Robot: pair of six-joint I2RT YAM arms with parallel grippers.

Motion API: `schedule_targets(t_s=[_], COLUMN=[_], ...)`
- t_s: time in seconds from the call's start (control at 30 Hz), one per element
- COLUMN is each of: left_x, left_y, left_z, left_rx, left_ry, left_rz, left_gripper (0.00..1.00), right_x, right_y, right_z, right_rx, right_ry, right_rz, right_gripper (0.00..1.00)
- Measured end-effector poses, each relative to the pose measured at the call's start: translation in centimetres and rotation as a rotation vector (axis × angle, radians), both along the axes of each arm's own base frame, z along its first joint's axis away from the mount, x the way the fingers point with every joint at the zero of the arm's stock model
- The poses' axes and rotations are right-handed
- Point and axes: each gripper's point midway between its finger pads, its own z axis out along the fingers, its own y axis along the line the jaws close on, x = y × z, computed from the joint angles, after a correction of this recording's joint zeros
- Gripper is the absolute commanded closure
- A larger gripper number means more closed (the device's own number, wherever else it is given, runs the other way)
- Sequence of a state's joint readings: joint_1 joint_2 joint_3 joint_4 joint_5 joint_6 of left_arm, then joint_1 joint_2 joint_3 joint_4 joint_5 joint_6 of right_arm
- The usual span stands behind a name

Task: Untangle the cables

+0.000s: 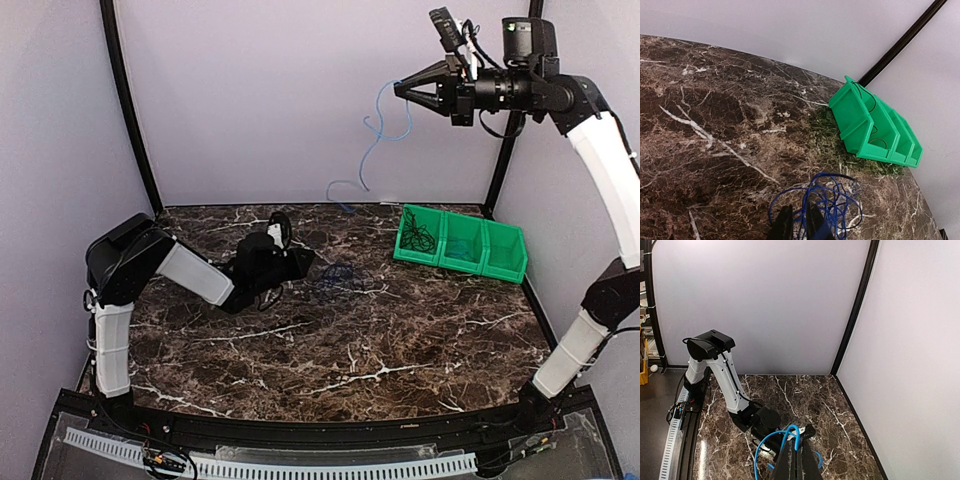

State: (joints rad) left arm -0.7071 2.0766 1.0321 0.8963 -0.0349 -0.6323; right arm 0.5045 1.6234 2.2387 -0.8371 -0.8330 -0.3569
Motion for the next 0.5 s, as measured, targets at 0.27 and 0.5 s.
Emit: schedule_targets(t_s=[0.27,0.5], left_x=[-0.4,-1.9], left_y=[0.4,0.8], left_z=[-2.2,-4.2], left_rx=[0.022,0.045], left_ry=[0.045,0.103], left_rz=[-0.028,-0.069], left_gripper=[0.91,0.62], right_x=[-1.0,1.6], right_y=[-2.1,-3.0], right_z=[3.0,1.6], right_rx=[0.036,0.005], right_ry=[-0.083,-0.071], right_rz=[-0.061,-0.172], right_gripper=[1.00,1.00])
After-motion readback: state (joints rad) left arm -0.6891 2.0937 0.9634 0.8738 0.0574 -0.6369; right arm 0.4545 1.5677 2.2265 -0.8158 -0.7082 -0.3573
